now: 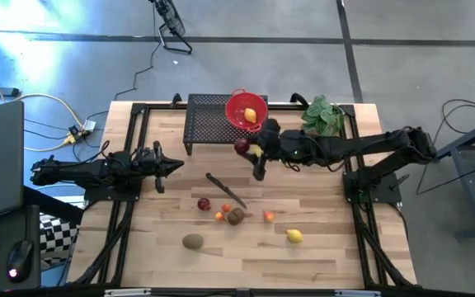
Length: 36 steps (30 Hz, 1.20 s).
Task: Pick & Place Fruit
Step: Put the right pomegranate into the colander on the shelf
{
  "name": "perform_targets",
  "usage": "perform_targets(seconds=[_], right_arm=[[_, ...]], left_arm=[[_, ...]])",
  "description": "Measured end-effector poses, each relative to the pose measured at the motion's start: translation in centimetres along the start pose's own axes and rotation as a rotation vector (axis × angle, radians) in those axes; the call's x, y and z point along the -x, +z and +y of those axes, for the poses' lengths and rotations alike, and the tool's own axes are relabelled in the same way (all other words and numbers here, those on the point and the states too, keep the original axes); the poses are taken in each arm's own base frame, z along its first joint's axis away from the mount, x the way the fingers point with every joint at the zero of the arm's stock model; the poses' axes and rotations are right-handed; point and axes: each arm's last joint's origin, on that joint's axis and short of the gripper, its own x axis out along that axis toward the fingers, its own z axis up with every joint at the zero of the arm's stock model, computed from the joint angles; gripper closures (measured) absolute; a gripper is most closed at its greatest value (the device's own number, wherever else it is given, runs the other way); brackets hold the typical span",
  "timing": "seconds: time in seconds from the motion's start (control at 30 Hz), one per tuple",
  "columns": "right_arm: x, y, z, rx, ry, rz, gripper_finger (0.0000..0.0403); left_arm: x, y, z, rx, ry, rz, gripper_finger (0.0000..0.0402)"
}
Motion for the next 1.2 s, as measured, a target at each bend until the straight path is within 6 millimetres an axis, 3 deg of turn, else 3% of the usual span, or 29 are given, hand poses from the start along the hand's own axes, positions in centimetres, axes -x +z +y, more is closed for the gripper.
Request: perform_targets(seconds=[0.47, 0.7, 0.9, 1.2], right_arm=[[-0.7, 3.1, -6.6, -0.124, -0.107, -0.073, 0.0195], [-0.6, 3.9, -8.9, -0.151, -0.121, -0.091, 0.0195], [-2.8, 2.7, -10.0, -0.184, -0.121, -0.037, 0.0195], [-7.2, 4.5, -12.2, -0.157, -0.177, 0.117, 0.0195]], left_arm=[[0.0, 0.0, 0.0, -0.053, 0.01, -0.002, 0.0402], [0.0, 0.0, 0.0, -0.053, 0.01, -0.002, 0.0402], [0.0, 0.0, 0.0, -0.053, 0.013, -0.002, 0.0402], [0.0, 0.1, 0.1, -0.052, 0.045, -0.01, 0.0402]])
